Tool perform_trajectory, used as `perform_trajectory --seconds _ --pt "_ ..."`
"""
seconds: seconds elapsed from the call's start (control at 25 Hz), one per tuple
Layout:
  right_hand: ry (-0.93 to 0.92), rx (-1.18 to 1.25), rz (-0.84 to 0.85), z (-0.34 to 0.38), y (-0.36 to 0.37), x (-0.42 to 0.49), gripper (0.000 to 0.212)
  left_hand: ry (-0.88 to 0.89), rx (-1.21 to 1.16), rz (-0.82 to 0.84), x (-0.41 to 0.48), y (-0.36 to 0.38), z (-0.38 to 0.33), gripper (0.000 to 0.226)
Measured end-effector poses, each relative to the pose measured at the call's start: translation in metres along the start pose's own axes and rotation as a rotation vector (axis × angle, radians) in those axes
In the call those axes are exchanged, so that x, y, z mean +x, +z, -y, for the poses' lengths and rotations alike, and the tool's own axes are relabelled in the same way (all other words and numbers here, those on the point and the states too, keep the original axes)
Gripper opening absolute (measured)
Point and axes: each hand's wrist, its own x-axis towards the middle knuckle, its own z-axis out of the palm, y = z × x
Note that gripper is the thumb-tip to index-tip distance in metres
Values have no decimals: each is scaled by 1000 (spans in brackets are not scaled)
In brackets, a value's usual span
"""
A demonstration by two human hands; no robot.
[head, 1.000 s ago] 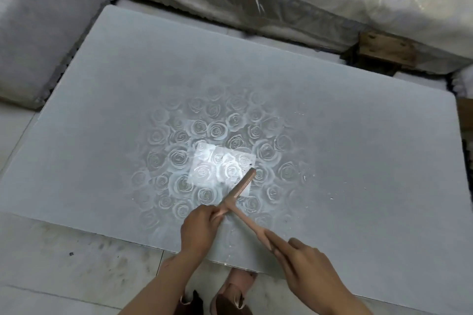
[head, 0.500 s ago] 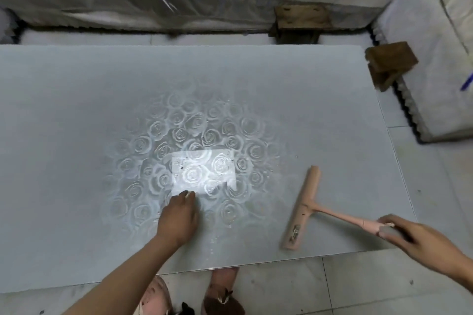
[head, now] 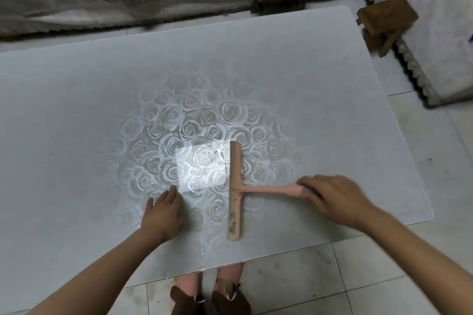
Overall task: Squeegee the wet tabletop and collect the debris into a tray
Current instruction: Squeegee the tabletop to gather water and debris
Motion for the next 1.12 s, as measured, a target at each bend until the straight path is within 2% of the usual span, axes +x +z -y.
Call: perform_trajectory --seconds 0.12,0.2,0.36,0.48,0.56,0.64,0.76,0.84,0.96,1.12 --pt "156 -71 153 -63 -45 -44 14 24 36 3 -2 -1 2 63" --pt "225 -182 179 -74 -49 -55 22 29 39 5 -3 -2 3 65" --pt "33 -168 201 29 6 4 24 49 31 39 -2 1 8 67" --pt "2 -85 46 68 20 15 24 66 -56 0 0 -3 12 62" --pt "115 17 24 41 12 -20 22 82 -70 -76 -4 -6 14 57" --pt "311 117 28 3 6 -78 19 103 -47 -128 -8 -12 11 61" --pt "633 184 -54 -51 3 -161 16 155 -38 -137 -11 -23 -9 70" --pt "735 141 -17 -73 5 -190 11 206 -23 -137 -9 -29 -27 69" --pt "662 63 76 -85 15 -176 16 244 10 -156 -1 -32 -58 67" --pt "362 -5 71 -49 20 -73 18 201 12 -172 5 -26 -89 68"
